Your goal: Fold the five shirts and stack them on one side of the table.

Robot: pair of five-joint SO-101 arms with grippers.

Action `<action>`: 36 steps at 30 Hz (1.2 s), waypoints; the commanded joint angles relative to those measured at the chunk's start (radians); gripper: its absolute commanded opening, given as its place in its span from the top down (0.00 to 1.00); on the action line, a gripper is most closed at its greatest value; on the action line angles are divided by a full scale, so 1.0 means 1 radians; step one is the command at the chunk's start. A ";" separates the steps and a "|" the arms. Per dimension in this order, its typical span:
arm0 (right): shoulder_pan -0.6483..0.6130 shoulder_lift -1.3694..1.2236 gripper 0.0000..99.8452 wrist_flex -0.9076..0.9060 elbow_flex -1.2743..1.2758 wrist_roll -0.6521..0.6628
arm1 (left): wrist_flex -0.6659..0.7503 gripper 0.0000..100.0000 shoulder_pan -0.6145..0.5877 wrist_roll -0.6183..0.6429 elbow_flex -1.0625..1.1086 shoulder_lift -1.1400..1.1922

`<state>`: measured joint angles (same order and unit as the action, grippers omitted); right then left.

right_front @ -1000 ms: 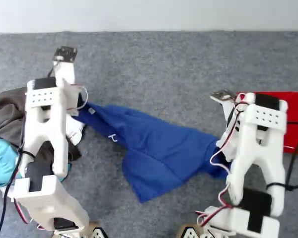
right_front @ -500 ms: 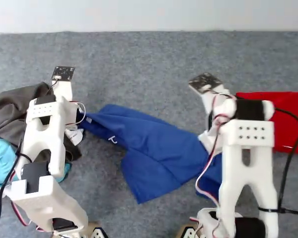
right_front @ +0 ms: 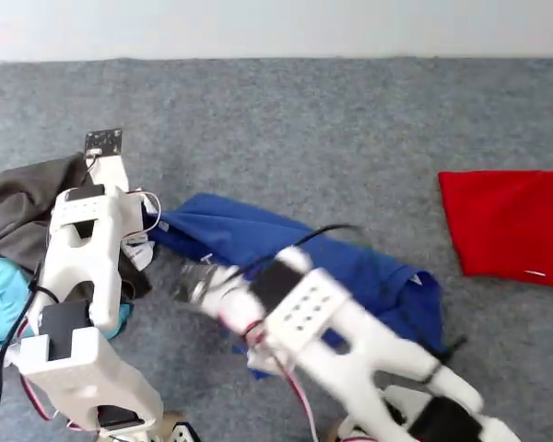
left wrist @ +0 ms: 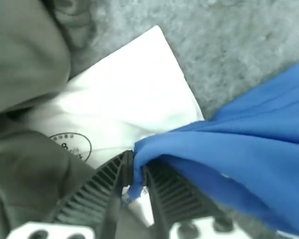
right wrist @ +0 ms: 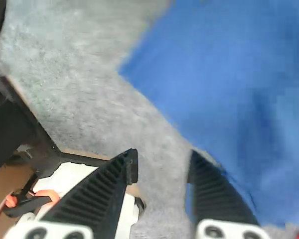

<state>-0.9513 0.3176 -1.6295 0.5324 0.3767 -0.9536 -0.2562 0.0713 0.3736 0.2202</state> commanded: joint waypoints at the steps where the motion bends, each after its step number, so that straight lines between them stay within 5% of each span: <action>1: -0.076 -0.097 0.78 0.085 0.018 -0.008 | 0.029 0.99 -0.017 0.023 0.013 -0.052; 17: -0.150 -0.223 0.80 0.328 0.178 -0.058 | 0.038 0.99 -0.034 0.025 0.015 -0.052; 24: -0.151 -0.165 0.67 0.305 0.178 -0.058 | 0.038 0.99 -0.034 0.025 0.015 -0.052; 36: -0.156 -0.219 0.66 0.432 0.178 -0.057 | 0.038 0.99 -0.034 0.021 0.015 -0.052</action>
<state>-1.0971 0.1442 -1.2413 0.7104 0.3276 -0.9260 -0.2808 0.0867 0.3905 0.2202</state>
